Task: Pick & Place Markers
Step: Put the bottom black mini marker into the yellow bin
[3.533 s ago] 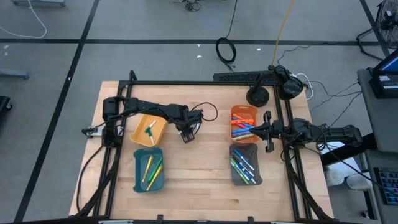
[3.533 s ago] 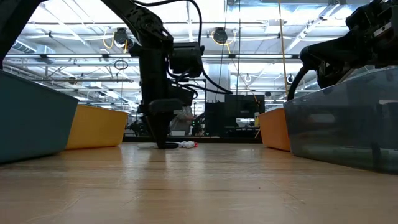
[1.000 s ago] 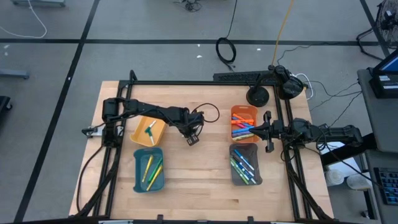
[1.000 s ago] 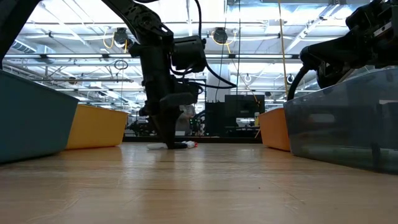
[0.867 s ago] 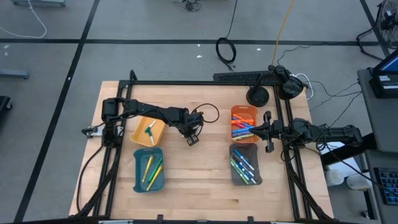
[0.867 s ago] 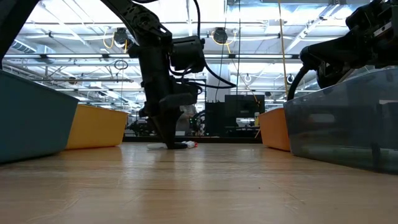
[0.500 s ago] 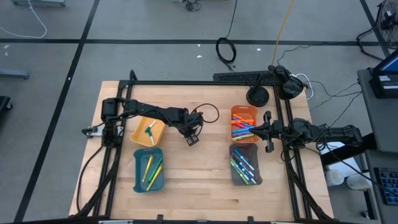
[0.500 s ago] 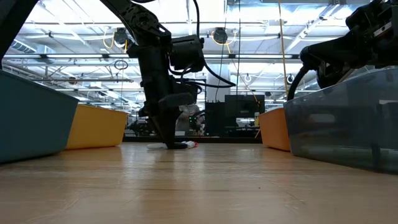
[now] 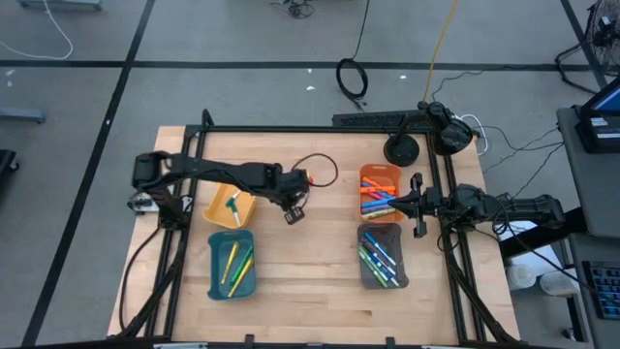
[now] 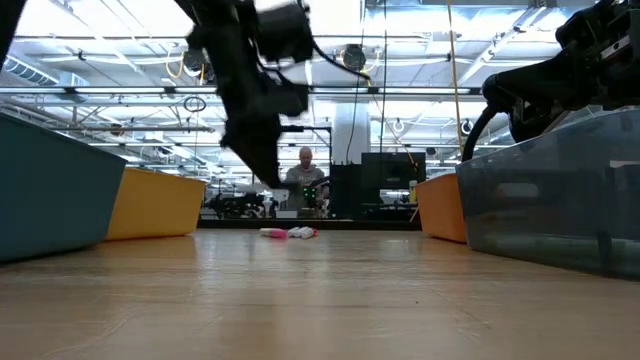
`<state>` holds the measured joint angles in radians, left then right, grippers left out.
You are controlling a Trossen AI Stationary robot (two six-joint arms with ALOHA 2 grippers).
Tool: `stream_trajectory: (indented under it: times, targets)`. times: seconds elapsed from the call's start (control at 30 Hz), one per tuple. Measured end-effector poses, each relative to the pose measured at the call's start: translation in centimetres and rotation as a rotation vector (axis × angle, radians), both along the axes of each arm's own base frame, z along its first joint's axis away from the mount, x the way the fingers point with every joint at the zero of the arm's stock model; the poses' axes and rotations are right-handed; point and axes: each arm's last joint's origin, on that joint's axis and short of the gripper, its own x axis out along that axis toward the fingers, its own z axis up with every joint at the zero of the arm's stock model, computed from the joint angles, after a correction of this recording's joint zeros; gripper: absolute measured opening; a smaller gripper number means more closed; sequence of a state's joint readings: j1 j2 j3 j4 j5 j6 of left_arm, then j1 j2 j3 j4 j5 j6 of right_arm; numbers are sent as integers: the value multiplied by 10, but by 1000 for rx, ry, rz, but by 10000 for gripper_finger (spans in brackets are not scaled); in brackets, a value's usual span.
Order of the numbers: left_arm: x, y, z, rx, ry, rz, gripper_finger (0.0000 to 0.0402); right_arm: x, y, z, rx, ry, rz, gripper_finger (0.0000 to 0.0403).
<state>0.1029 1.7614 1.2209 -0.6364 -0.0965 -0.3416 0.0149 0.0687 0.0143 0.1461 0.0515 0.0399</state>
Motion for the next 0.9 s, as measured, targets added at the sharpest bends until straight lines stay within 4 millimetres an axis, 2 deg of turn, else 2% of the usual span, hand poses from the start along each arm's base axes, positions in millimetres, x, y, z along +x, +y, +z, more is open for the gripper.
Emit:
stream_trajectory:
  times: [0.17,0.37,0.5,0.6,0.9]
  targets:
    - [-26,-12,42,43,-48,80,37,0,0,0,0,0,0,4]
    - [-73,-21,72,103,35,379,67,0,0,0,0,0,0,4]
    - [-94,-27,75,134,116,567,71,0,0,0,0,0,0,4]
    - [-102,-29,74,140,157,662,73,0,0,0,0,0,0,4]
    - [-111,-28,52,152,214,745,75,0,0,0,0,0,0,4]
